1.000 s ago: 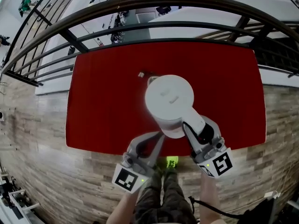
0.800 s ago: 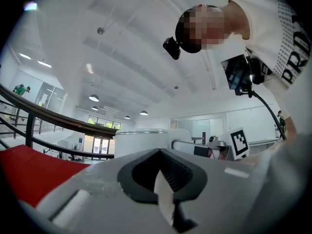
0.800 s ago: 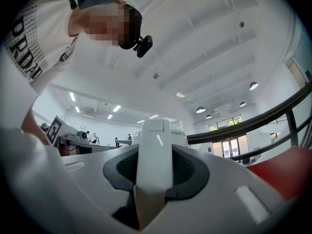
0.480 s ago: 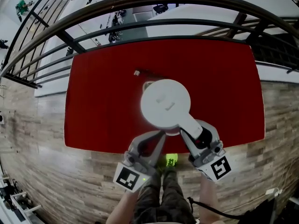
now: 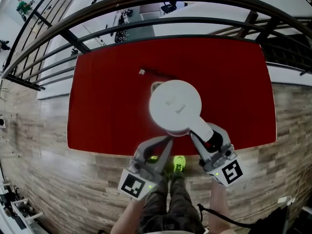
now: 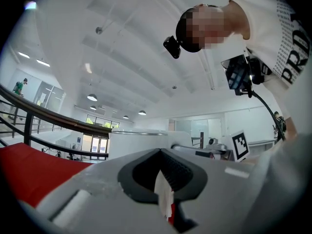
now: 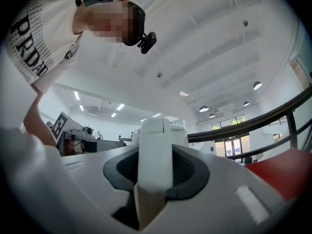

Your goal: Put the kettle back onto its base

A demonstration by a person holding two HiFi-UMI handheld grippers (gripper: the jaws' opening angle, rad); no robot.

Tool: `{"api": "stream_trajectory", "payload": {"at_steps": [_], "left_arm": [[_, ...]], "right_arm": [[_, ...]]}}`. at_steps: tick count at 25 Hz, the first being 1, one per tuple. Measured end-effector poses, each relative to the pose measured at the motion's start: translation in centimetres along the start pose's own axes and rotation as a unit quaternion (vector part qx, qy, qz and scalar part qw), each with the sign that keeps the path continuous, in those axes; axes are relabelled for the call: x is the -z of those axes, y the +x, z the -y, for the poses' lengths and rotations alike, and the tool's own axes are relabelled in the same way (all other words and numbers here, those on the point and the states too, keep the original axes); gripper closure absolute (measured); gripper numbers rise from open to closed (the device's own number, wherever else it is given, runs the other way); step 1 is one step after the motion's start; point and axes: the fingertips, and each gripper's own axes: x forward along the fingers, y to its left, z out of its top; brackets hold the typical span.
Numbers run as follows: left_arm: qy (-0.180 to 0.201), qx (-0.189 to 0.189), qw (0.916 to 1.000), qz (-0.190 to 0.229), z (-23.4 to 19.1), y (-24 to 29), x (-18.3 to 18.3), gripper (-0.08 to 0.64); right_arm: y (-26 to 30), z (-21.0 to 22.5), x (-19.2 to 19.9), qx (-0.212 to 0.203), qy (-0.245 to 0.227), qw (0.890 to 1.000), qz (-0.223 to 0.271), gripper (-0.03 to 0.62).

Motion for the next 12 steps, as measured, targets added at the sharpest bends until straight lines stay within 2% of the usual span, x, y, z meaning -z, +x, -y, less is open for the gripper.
{"api": "stream_trajectory", "payload": {"at_steps": [8,12], "left_arm": [[0.005,0.006,0.9998,-0.019,0.6,-1.7,0.4,0.563],[0.007,0.011,0.9999,-0.006,0.7,-0.5,1.3,0.562]], "right_arm": [[-1.4,-0.7,1.2,-0.004,-0.008,1.0,-0.027,0.469],[-1.3,-0.1,1.9,-0.008,-0.014,1.0,-0.011,0.469]]}}
